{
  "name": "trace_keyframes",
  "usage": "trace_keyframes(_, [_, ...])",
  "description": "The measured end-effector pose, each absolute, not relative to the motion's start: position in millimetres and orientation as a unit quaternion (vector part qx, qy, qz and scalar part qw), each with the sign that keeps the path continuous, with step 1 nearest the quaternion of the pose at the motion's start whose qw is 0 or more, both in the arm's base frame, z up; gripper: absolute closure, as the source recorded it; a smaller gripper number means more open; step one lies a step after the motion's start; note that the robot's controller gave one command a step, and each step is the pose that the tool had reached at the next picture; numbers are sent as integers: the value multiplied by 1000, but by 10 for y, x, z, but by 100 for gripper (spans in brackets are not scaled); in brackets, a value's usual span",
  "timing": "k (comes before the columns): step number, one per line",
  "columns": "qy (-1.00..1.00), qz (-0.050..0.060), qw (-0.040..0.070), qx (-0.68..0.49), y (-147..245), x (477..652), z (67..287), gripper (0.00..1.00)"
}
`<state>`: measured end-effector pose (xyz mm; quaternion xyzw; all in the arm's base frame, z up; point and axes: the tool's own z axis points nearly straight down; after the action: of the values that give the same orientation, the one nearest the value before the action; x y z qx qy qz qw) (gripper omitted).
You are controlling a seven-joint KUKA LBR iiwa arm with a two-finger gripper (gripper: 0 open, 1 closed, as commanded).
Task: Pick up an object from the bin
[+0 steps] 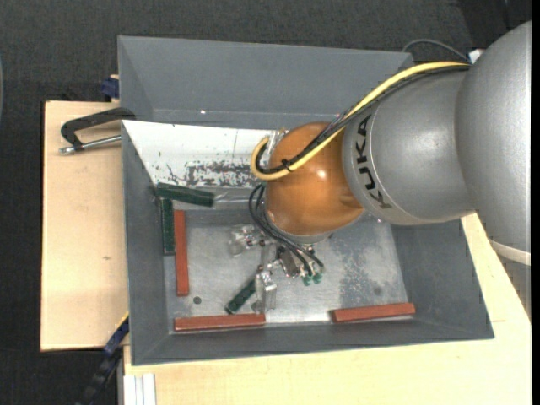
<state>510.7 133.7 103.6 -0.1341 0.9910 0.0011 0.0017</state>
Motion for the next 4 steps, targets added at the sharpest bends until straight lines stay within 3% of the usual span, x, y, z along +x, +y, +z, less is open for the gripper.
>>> trace_keyframes(1, [954, 1, 0, -301, 1457, 4979, 745, 100])
trace_keyframes(2, [954, 1, 0, -301, 1457, 4979, 745, 100])
trace_keyframes(4, [950, 1, 2, -314, 666, 5027, 733, 100])
